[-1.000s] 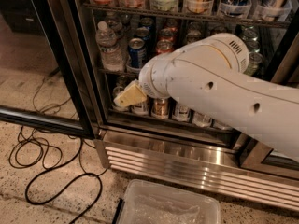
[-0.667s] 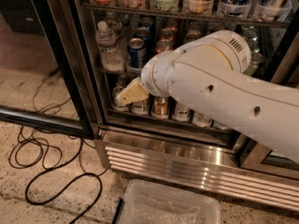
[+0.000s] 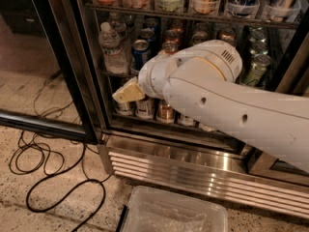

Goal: Pick coke can from top shelf of fridge

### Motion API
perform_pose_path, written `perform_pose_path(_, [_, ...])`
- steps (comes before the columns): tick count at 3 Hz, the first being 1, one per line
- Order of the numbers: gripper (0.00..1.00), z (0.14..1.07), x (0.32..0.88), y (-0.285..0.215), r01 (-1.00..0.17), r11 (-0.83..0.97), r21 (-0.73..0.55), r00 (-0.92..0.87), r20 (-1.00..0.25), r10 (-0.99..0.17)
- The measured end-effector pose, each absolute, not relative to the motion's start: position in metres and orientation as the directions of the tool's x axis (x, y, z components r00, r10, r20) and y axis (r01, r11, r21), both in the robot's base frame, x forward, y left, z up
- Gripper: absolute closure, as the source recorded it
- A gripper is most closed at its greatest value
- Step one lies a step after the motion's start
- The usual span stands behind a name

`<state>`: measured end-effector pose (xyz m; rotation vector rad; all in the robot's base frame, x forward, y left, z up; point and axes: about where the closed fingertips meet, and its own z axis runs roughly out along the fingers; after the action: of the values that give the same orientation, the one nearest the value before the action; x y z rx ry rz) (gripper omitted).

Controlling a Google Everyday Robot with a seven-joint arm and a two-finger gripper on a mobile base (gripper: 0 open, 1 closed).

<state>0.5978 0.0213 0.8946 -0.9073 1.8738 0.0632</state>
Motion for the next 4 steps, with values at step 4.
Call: perform_pose_path(4, [0.0, 0.947, 0.654, 0.007, -0.514, 0.787, -0.341, -0.075, -0.896, -0.437])
